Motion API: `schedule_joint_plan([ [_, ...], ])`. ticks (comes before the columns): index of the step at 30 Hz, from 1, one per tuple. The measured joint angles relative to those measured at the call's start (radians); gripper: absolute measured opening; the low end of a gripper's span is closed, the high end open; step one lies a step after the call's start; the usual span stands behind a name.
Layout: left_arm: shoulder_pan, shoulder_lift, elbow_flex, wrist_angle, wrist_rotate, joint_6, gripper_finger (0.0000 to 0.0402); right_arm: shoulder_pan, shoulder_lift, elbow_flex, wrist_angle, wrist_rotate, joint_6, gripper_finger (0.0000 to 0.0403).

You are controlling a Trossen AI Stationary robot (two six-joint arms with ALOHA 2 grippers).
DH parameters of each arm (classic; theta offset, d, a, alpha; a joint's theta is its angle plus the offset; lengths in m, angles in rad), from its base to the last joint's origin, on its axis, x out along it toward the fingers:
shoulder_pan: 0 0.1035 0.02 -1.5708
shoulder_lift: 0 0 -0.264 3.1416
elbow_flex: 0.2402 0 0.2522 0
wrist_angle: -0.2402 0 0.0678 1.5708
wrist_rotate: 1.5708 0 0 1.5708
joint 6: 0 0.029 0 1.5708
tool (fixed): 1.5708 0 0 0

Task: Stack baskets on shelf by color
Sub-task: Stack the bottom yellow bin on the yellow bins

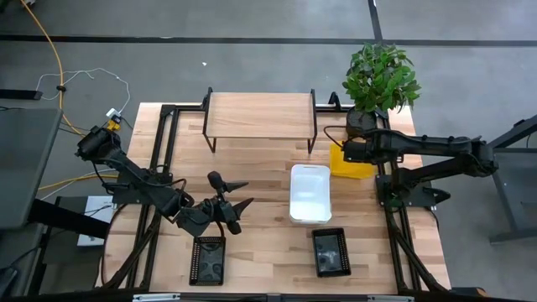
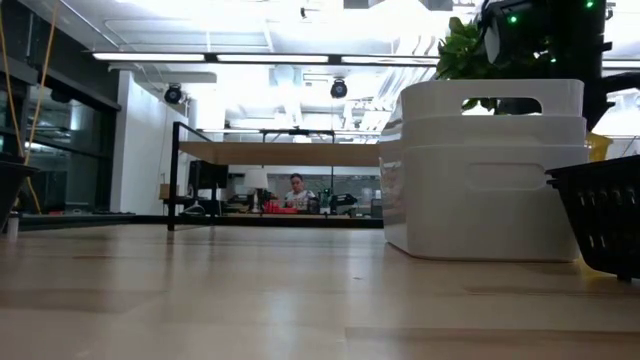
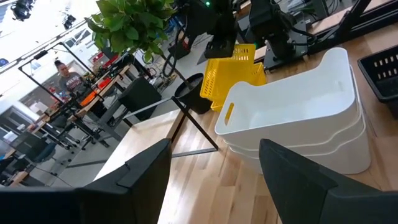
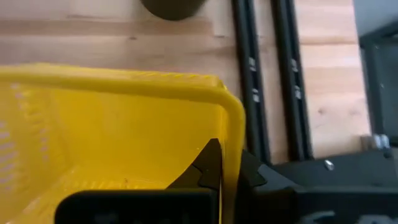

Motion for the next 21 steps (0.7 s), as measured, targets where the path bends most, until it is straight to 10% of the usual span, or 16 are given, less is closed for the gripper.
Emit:
schedule_joint_plan([
  [11,0.000,0.000,0.000,0.000,0.002,-0.008,0.0230,0.000,0.000,0.000,0.033,0.005,-0.030,0.0006],
  [21,0.000,0.000,0.000,0.000,0.002,-0.015,0.0230,0.000,0.000,0.000,0.033,-0.045,-0.058,0.0112],
])
